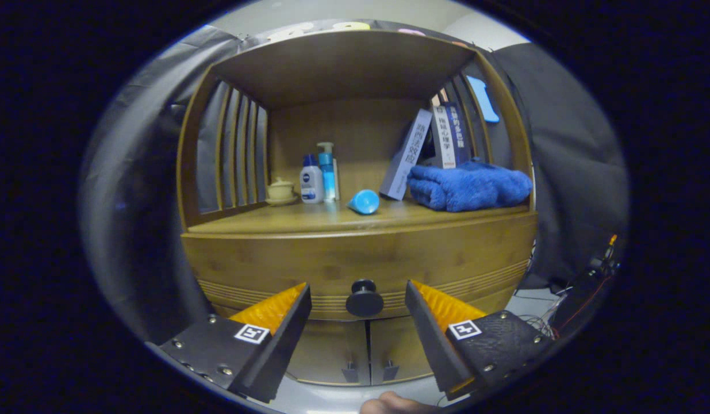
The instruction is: Pull open the drawer, take out the items inside it, and place them on the countertop above the cabinet.
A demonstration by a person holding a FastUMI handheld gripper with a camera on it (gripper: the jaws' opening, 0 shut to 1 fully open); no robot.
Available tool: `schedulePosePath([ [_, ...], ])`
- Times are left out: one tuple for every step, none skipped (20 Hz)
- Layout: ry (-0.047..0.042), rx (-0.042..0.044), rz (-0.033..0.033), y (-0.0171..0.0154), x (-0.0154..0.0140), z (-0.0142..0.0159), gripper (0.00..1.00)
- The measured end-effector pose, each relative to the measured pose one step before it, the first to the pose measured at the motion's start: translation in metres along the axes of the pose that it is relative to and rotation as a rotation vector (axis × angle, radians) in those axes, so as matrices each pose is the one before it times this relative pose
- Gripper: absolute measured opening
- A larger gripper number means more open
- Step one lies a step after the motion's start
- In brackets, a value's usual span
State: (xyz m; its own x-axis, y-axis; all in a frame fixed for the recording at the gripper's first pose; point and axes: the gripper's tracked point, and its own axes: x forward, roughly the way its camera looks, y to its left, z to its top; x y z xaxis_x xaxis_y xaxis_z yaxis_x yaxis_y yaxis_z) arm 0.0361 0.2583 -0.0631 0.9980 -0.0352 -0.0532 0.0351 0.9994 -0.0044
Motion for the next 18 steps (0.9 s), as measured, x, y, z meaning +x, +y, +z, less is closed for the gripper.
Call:
schedulePosePath([
  [-0.00853, -0.00938, 0.01656, 0.00270, -0.01773, 0.00722, 0.98],
  [-0.01865, 0.00426, 0.01381, 0.00065, -0.01623, 0.00887, 0.98],
  [-0.01587, 0.00638, 0.00023, -0.00351, -0.01561, 0.00865, 0.98],
  [0.00711, 0.02850, -0.01927, -0.00427, -0.01463, 0.00436, 0.98],
  [0.02414, 0.02175, -0.02296, -0.00793, -0.01940, 0.00492, 0.98],
  [-0.02785, 0.02639, -0.00444, -0.00053, -0.01616, 0.01289, 0.98],
  [-0.04569, 0.02082, 0.02166, 0.00390, -0.00985, 0.01669, 0.98],
  [0.00015, 0.00625, 0.01441, 0.00353, -0.00377, 0.01014, 0.99],
  [0.03428, 0.00150, -0.00542, -0.00236, -0.01147, -0.00033, 0.99],
  [0.00799, -0.01098, 0.00517, -0.00395, -0.01796, 0.00909, 0.99],
  [-0.00771, -0.01518, 0.00860, -0.00048, -0.00899, 0.01257, 0.99],
  [0.00532, -0.01498, 0.00920, -0.00164, -0.00900, 0.00970, 0.99],
  [0.00979, -0.02259, -0.00112, -0.00414, -0.00667, 0.00532, 0.99],
  [0.00301, -0.02231, -0.00465, -0.00616, -0.00854, 0.00956, 0.99],
  [-0.01932, -0.00449, -0.01325, -0.00759, -0.00771, 0.01309, 0.99],
  [-0.02416, 0.00717, -0.01461, -0.00747, -0.00541, 0.01384, 0.99],
  [-0.01880, 0.01303, -0.01441, -0.00821, -0.00642, 0.01052, 0.99],
  [-0.00768, 0.00971, -0.01769, -0.00875, -0.00621, 0.00693, 0.99],
])
